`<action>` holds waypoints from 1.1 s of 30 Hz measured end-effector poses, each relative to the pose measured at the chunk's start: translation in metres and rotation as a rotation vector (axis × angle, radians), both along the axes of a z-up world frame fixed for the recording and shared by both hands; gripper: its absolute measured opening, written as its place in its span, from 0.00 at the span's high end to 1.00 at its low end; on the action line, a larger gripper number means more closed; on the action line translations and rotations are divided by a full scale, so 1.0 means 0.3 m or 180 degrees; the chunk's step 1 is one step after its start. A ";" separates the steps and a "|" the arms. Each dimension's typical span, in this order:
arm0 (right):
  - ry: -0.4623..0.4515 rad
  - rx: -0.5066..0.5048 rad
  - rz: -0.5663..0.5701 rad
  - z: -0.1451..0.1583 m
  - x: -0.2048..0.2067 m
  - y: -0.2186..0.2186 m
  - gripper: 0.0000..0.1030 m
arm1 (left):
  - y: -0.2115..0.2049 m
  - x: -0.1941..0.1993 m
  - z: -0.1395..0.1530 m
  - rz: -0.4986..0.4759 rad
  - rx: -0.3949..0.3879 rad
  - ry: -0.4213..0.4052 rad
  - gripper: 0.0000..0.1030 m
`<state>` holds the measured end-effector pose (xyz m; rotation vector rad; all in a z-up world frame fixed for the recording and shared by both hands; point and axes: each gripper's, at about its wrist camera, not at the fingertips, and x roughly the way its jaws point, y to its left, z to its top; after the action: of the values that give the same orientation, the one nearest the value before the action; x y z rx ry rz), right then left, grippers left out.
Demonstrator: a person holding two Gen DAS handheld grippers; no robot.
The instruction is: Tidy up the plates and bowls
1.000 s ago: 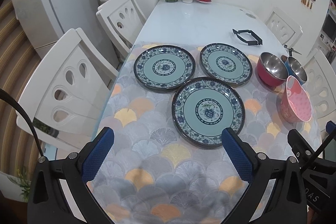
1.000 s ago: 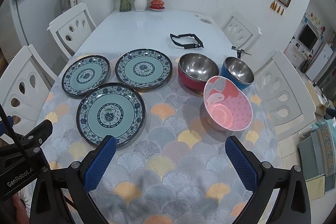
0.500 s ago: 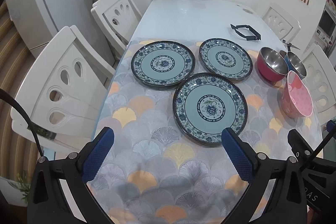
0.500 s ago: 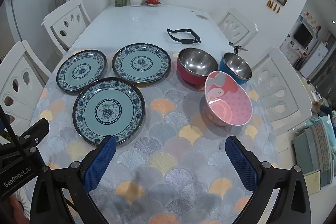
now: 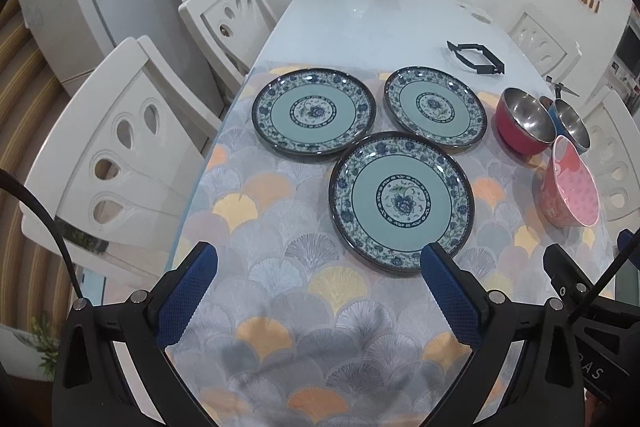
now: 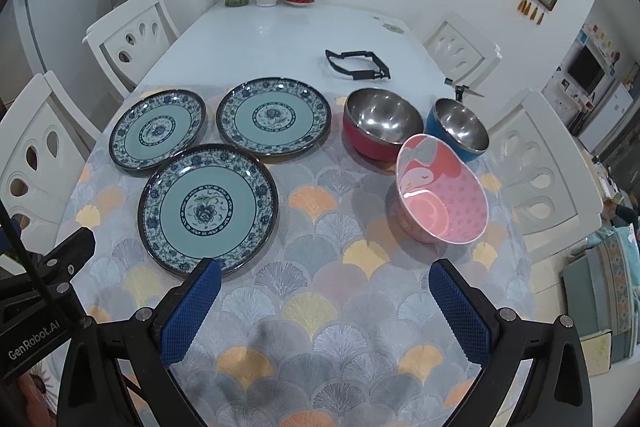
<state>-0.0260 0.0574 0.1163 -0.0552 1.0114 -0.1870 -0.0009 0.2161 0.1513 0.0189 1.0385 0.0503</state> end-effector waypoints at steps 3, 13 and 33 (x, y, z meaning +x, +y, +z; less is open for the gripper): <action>0.0010 0.0010 0.0017 -0.001 0.009 -0.003 0.00 | 0.007 0.003 0.004 0.0041 -0.0015 -0.0009 0.02; -0.0012 0.0021 0.0020 0.003 0.026 -0.002 0.00 | -0.003 0.030 0.002 0.0037 -0.0028 -0.0010 0.02; 0.0000 0.0095 -0.0014 0.002 0.139 -0.041 0.00 | -0.007 0.154 -0.011 -0.0019 -0.0143 -0.0076 0.02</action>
<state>0.0156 0.0450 0.1168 -0.0257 1.0140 -0.1760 0.0453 0.2140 0.1479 -0.0193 1.0153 0.0218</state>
